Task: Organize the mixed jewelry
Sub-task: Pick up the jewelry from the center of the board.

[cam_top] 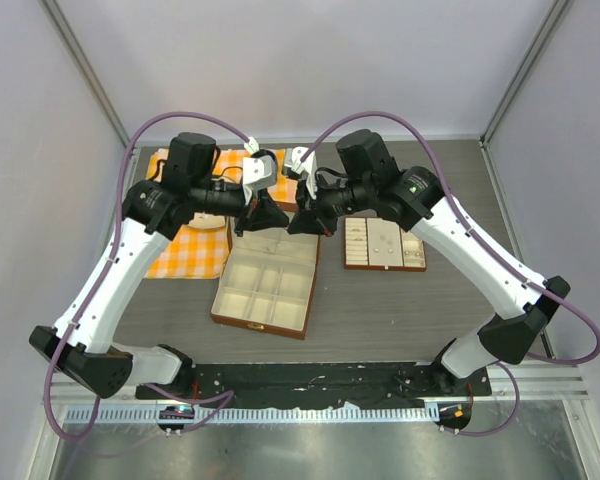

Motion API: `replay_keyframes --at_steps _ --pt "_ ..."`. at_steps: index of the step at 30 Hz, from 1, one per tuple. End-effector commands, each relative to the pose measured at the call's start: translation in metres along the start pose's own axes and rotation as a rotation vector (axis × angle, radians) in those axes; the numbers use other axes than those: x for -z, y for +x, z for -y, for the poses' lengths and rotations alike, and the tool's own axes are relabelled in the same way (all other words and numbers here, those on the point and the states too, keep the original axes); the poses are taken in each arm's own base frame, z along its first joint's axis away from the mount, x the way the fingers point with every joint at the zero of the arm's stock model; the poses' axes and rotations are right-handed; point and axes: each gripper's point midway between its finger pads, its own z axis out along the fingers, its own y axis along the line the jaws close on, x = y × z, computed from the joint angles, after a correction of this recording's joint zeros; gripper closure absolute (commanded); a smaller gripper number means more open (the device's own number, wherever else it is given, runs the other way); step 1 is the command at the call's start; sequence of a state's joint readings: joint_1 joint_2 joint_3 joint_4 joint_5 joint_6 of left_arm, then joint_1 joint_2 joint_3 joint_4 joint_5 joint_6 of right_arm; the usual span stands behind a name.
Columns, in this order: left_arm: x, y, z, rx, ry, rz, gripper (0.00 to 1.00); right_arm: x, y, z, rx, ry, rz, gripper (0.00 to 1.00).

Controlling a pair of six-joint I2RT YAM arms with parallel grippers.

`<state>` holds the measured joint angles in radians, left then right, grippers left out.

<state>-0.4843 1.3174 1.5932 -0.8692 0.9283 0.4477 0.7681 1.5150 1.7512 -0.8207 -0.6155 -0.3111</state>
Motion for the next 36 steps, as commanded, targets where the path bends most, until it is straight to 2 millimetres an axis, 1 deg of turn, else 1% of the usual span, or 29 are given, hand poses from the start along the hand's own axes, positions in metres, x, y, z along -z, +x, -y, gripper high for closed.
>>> replay_keyframes --at_steps 1,6,8,9,10,12,13,16,21,24,30,31,33,34,36 --pt "-0.004 0.000 0.005 0.017 0.033 0.015 1.00 0.021 -0.033 -0.005 0.064 0.027 0.107 0.99" --pt "-0.007 0.004 0.008 0.052 0.059 0.015 1.00 0.023 -0.035 0.001 0.062 0.060 0.110 0.99" --pt "-0.007 0.004 0.008 0.060 0.059 0.012 1.00 0.024 -0.036 0.002 0.063 0.072 0.112 0.96" --pt "-0.007 0.004 0.008 0.061 0.058 0.013 1.00 0.025 -0.036 0.002 0.063 0.078 0.111 0.94" --pt "-0.007 0.004 0.007 0.062 0.055 0.012 1.00 0.025 -0.035 0.004 0.060 0.088 0.107 0.87" --pt "-0.006 0.002 0.006 0.056 0.043 0.016 1.00 0.026 -0.035 0.005 0.061 0.096 0.108 0.81" --pt "-0.005 0.000 0.006 0.052 0.037 0.018 1.00 0.026 -0.033 0.006 0.060 0.101 0.102 0.75" --pt "-0.002 -0.006 0.003 0.031 0.011 0.033 1.00 0.029 -0.031 0.008 0.061 0.122 0.100 0.69" --pt "-0.001 -0.014 0.001 0.037 -0.008 0.056 1.00 0.038 -0.030 0.011 0.056 0.143 0.108 0.66" --pt "0.000 -0.020 -0.001 0.039 -0.025 0.079 1.00 0.042 -0.026 0.016 0.048 0.164 0.106 0.65" --pt "0.006 -0.043 -0.017 0.111 -0.097 0.172 1.00 0.061 -0.024 0.027 0.012 0.202 0.151 0.60" --pt "0.007 -0.051 -0.023 0.110 -0.118 0.201 1.00 0.061 -0.022 0.028 0.005 0.202 0.155 0.58" --pt "0.006 -0.059 -0.026 0.191 -0.126 0.230 1.00 0.064 -0.024 0.029 -0.002 0.191 0.175 0.57" --pt "0.007 -0.066 -0.031 0.190 -0.145 0.258 1.00 0.063 -0.023 0.029 -0.009 0.183 0.177 0.56" --pt "0.006 -0.072 -0.033 0.258 -0.149 0.285 1.00 0.064 -0.028 0.030 -0.013 0.176 0.202 0.55"
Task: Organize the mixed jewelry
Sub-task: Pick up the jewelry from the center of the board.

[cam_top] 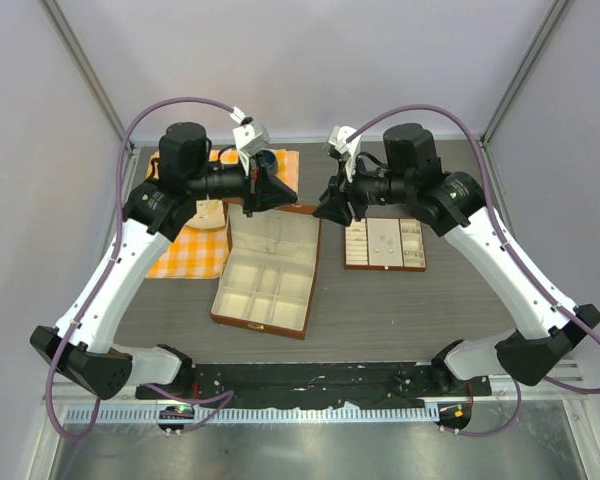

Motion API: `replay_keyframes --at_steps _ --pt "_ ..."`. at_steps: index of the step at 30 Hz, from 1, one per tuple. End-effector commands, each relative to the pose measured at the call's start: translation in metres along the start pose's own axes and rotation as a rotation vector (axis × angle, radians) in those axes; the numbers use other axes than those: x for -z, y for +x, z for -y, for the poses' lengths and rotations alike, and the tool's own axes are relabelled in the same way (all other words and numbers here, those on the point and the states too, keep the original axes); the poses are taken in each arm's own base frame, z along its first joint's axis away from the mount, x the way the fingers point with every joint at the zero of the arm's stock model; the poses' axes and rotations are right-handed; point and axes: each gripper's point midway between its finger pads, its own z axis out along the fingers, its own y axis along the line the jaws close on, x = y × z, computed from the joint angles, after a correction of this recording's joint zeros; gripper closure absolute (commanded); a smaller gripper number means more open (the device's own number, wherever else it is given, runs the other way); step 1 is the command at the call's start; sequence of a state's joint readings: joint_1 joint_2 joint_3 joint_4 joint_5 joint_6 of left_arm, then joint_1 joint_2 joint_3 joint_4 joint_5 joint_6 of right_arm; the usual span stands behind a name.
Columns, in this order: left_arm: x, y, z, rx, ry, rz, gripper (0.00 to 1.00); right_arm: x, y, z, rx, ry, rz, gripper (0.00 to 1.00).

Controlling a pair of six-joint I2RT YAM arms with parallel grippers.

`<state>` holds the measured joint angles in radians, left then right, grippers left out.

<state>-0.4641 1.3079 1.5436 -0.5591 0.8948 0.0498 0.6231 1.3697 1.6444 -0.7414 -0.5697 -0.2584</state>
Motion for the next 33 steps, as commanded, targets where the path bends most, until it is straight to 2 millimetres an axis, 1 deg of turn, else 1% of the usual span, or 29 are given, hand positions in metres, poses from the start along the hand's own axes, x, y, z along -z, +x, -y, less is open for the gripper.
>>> replay_keyframes --at_steps 1,3,4,6,7,8,9,10,11,12,13,15,16,22,26,33 --pt "0.001 -0.046 -0.003 0.074 -0.043 0.157 1.00 0.007 -0.028 -0.007 0.019 -0.039 0.118 0.55" --pt "0.000 -0.050 -0.003 0.134 -0.038 0.177 1.00 0.006 -0.031 -0.006 0.022 -0.046 0.131 0.54" --pt "0.000 -0.057 -0.003 0.140 -0.034 0.203 1.00 0.006 -0.034 -0.007 0.025 -0.056 0.139 0.54" --pt "-0.002 -0.057 -0.002 0.219 -0.013 0.217 1.00 0.004 -0.036 -0.007 0.027 -0.071 0.143 0.53" --pt "-0.002 -0.063 -0.003 0.216 -0.006 0.243 1.00 0.004 -0.040 -0.008 0.030 -0.078 0.152 0.53" --pt "-0.004 -0.058 -0.005 0.241 0.000 0.242 1.00 0.004 -0.042 -0.010 0.033 -0.091 0.159 0.53" --pt "-0.005 -0.058 -0.004 0.283 0.014 0.249 1.00 0.003 -0.043 -0.011 0.034 -0.100 0.162 0.53" --pt "-0.006 -0.061 -0.004 0.269 0.020 0.269 1.00 0.004 -0.045 -0.011 0.033 -0.104 0.165 0.53" --pt "-0.007 -0.055 -0.006 0.287 0.023 0.265 1.00 0.004 -0.046 -0.012 0.037 -0.109 0.169 0.53" --pt "-0.007 -0.058 -0.004 0.284 0.040 0.280 1.00 0.004 -0.047 -0.012 0.040 -0.110 0.173 0.53" --pt "-0.008 -0.053 -0.005 0.303 0.043 0.278 1.00 0.004 -0.049 -0.011 0.042 -0.108 0.176 0.53" --pt "-0.007 -0.057 -0.003 0.292 0.065 0.302 1.00 0.004 -0.050 -0.008 0.045 -0.096 0.181 0.53" --pt "-0.006 -0.055 -0.002 0.321 0.074 0.303 1.00 0.003 -0.050 -0.006 0.043 -0.092 0.181 0.53" --pt "-0.004 -0.054 -0.001 0.316 0.078 0.312 1.00 0.001 -0.049 -0.001 0.025 -0.090 0.187 0.53" --pt "-0.003 -0.052 0.001 0.311 0.080 0.307 1.00 0.002 -0.051 0.003 0.022 -0.085 0.196 0.55" --pt "-0.003 -0.046 0.000 0.308 0.074 0.298 1.00 0.008 -0.057 0.000 0.026 -0.098 0.213 0.59"
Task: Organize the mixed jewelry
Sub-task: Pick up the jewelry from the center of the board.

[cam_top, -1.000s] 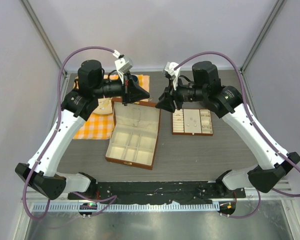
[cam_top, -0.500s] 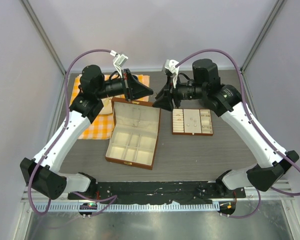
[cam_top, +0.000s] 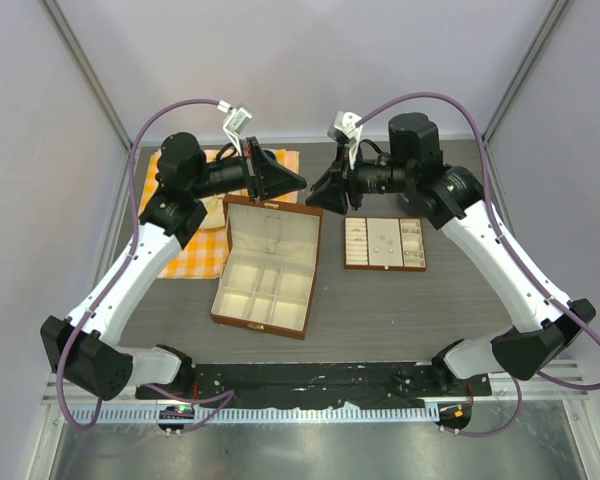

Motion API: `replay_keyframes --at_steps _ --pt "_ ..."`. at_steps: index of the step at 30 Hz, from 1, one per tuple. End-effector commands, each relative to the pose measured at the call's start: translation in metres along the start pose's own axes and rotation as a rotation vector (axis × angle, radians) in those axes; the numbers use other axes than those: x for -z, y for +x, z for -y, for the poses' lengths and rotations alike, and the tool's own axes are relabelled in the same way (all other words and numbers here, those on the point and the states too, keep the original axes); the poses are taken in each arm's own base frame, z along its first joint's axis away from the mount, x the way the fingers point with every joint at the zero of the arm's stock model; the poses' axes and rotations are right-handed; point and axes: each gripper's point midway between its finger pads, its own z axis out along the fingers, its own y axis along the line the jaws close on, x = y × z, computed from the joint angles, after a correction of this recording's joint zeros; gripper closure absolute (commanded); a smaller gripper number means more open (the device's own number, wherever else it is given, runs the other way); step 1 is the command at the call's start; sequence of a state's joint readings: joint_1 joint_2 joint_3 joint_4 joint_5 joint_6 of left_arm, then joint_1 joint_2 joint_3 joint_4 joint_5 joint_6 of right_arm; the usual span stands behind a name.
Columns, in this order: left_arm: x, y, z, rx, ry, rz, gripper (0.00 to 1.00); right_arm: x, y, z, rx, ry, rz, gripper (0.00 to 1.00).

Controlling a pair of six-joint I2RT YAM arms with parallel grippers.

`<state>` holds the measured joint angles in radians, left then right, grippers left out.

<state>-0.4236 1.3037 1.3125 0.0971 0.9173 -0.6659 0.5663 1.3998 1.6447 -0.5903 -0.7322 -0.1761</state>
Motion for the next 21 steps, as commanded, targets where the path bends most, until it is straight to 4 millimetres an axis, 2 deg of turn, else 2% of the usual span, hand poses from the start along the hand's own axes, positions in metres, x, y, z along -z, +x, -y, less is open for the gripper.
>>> replay_keyframes --at_steps 1,11,21 --pt "0.0073 -0.0093 0.0176 -0.067 0.039 0.026 1.00 0.0087 -0.0314 -0.0068 0.055 -0.020 0.084 0.60" --pt "0.0085 -0.0076 0.0175 -0.068 0.038 0.025 1.00 0.0097 -0.0360 -0.0093 0.059 -0.037 0.093 0.70" --pt "0.0080 -0.0066 0.0174 -0.061 0.045 0.023 1.00 0.0078 -0.0399 -0.0098 0.058 -0.052 0.099 0.75"
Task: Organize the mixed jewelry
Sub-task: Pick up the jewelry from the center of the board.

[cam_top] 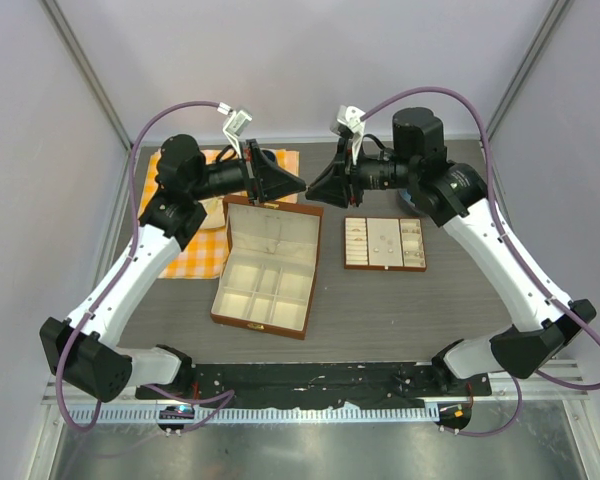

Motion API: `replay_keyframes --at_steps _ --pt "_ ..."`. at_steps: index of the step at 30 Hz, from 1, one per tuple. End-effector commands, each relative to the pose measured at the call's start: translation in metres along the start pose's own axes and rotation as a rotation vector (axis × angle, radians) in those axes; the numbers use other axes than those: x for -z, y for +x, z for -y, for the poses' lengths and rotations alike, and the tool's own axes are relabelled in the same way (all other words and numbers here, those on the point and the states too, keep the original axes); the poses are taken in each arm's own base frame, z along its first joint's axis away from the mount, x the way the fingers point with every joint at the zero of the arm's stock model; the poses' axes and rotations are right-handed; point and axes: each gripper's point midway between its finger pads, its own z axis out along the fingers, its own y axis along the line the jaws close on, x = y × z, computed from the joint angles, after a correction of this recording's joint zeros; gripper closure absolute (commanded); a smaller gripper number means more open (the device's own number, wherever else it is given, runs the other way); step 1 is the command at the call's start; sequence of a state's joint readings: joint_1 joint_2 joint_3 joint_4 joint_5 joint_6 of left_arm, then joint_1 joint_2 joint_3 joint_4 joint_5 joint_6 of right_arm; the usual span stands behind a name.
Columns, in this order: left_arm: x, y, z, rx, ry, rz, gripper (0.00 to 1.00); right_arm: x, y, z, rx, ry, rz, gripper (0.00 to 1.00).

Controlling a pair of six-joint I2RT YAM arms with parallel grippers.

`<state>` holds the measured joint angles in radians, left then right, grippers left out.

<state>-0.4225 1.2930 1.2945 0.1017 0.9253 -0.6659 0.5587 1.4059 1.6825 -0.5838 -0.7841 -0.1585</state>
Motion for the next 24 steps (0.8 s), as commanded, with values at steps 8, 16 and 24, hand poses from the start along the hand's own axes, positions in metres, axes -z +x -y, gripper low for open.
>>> replay_keyframes --at_steps 8,16,24 --pt "0.006 -0.010 0.018 -0.064 0.048 0.026 1.00 0.001 -0.022 -0.003 0.043 -0.024 0.059 0.87" --pt "0.007 -0.011 0.020 -0.078 0.051 0.028 1.00 0.005 -0.018 -0.007 0.049 -0.027 0.050 0.99" --pt "0.014 -0.014 0.023 -0.175 0.034 -0.002 0.86 0.013 -0.012 0.005 0.100 0.053 -0.009 0.99"
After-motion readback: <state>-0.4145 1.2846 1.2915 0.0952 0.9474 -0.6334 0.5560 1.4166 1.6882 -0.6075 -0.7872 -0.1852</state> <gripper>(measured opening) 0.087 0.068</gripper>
